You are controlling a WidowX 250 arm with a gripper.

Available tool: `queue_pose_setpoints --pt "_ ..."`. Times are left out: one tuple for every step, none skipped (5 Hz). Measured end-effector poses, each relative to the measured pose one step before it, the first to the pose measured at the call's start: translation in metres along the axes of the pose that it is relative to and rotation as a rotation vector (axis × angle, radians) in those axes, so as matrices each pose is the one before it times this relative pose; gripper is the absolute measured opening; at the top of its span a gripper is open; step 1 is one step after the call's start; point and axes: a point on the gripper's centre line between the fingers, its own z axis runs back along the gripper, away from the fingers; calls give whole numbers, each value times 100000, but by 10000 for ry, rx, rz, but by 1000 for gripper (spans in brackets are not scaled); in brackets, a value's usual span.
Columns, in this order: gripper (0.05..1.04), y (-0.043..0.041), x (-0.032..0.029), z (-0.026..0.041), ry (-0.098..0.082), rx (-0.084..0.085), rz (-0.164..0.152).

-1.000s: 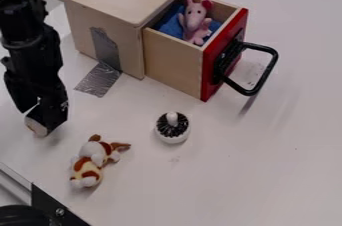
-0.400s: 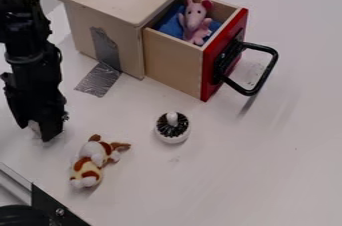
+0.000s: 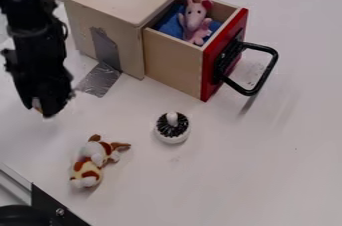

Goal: Put the sushi on top of the drawer

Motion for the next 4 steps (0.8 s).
queue_pose_setpoints --pt "407 -396 1990 5530 -509 -178 1200" --pt "407 1031 3932 4561 -1089 -71 419" --pt "407 1277 3976 34 -115 -8 141" --pt "407 830 2443 -676 34 172 111"
